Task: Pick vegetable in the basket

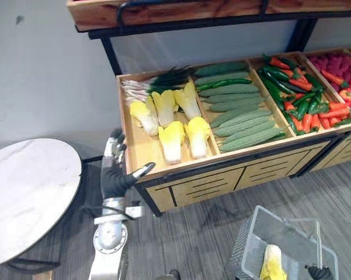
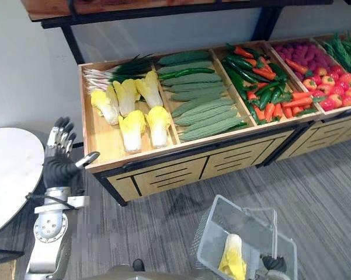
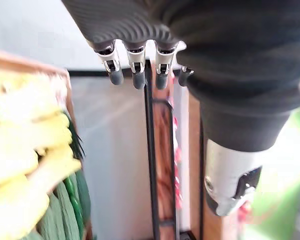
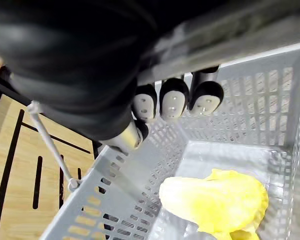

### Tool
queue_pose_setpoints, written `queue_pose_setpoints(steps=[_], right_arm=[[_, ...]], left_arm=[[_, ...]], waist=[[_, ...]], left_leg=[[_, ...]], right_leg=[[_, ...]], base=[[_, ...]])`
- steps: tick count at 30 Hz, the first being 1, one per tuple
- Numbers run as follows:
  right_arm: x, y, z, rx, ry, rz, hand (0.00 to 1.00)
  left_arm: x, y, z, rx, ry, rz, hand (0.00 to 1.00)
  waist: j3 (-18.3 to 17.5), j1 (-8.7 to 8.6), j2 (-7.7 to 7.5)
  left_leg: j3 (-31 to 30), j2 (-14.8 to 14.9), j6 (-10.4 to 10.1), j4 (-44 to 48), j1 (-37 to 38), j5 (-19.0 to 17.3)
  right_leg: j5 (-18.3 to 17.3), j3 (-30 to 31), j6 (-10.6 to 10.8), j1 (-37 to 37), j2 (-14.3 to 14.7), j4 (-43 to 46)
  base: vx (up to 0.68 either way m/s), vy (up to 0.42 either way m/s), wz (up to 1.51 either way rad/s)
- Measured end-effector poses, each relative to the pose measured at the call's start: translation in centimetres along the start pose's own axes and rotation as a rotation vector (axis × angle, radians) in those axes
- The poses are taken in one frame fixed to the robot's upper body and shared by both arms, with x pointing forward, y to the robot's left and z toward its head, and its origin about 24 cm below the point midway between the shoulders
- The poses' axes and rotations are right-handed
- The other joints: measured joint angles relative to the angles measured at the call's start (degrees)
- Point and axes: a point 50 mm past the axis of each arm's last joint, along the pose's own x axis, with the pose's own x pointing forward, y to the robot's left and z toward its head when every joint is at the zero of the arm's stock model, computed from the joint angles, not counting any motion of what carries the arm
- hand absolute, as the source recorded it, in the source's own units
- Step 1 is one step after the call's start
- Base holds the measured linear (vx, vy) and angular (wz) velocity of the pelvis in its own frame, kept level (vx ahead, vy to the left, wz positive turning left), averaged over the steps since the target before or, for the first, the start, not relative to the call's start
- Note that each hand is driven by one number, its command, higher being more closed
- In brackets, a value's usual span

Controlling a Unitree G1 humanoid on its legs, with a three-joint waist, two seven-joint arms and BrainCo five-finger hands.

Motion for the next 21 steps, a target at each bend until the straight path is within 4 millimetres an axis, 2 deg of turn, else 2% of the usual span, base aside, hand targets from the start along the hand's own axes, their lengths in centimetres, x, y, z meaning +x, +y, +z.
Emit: queue_pose_setpoints(steps=[5,10,12,14,15,18,19,20,21], right_arm=[[-0.5,0.9,-1.1,-0.002,0.025,0.015,1.00],[-1.2,1.3,-2.6,-0.028,0.060,0.011,1.00],[-1.3,1.5,-2.6,-0.032,0.056,0.017,1.00],[-1.3,1.7,-2.5,-0.038,0.050,0.023,1.00],[-1.3,2.1,-2.3,-0.053,0.042,0.039,1.00],[-1.4,2.8,-2.3,-0.053,0.039,0.056,1.00],[-1.5,3.1,-2.5,-0.065,0.043,0.066,1.00],[-1.5,3.2,-2.5,-0.067,0.042,0.067,1.00],[-1.5,3.3,-2.5,-0.070,0.040,0.067,1.00]], left_arm=[[-1.4,3.3,-3.0,0.136,0.163,0.205,0.00],[-4.4,7.8,-7.2,0.302,0.417,0.453,0.00],[-7.4,10.3,-9.9,0.355,0.598,0.581,0.00],[-9.2,11.3,-11.2,0.374,0.701,0.630,0.00],[-11.7,12.1,-12.7,0.389,0.835,0.677,0.00],[-15.3,12.4,-14.5,0.405,1.014,0.699,0.00],[-17.7,12.2,-15.4,0.429,1.134,0.689,0.00],[-18.1,12.2,-15.6,0.440,1.153,0.680,0.00],[-19.5,12.0,-16.0,0.465,1.222,0.660,0.00]], waist=[[-1.42,0.30,-1.79],[-2.87,0.16,-2.10],[-3.21,0.02,-1.90],[-3.78,-0.13,-1.86],[-4.19,-0.44,-1.76],[-4.21,-0.60,-1.68],[-4.28,-0.63,-1.60],[-4.29,-0.64,-1.58],[-4.34,-0.71,-1.50]], left_leg=[[0.07,0.03,-0.48,-2.70,0.77,1.00],[-1.87,0.00,-0.69,-4.99,1.58,2.76],[-2.22,-0.06,-0.82,-6.57,2.98,3.49],[-2.31,-0.07,-0.80,-6.82,3.00,3.53],[-2.65,-0.14,-0.73,-7.52,3.05,3.59],[-3.06,-0.09,-0.81,-7.80,3.02,3.64],[-3.18,-0.12,-1.03,-8.55,3.17,3.78],[-3.20,-0.12,-1.07,-8.58,3.16,3.81],[-3.30,-0.15,-1.38,-8.58,3.24,4.04]], right_leg=[[-0.48,-0.17,-0.11,0.08,-0.02,-0.10],[-1.27,-2.72,-0.22,1.12,0.07,0.24],[-1.61,-3.43,-0.51,2.13,0.17,0.04],[-1.90,-3.61,-0.51,2.22,0.20,-0.21],[-1.90,-3.96,-0.52,2.34,0.28,-0.84],[-1.90,-4.47,-0.51,2.68,0.45,-1.54],[-1.90,-4.67,-0.51,2.86,0.60,-2.07],[-1.90,-4.69,-0.51,2.87,0.62,-2.18],[-1.88,-4.76,-0.52,2.87,0.71,-2.55]], base=[[-0.08,-0.037,0.01],[-0.02,-0.033,0.21],[0.00,-0.029,0.08],[-0.02,-0.019,0.06],[0.00,-0.017,0.09],[0.01,-0.026,0.08],[0.02,-0.022,0.04],[0.05,-0.031,0.03],[0.08,-0.018,0.04]])
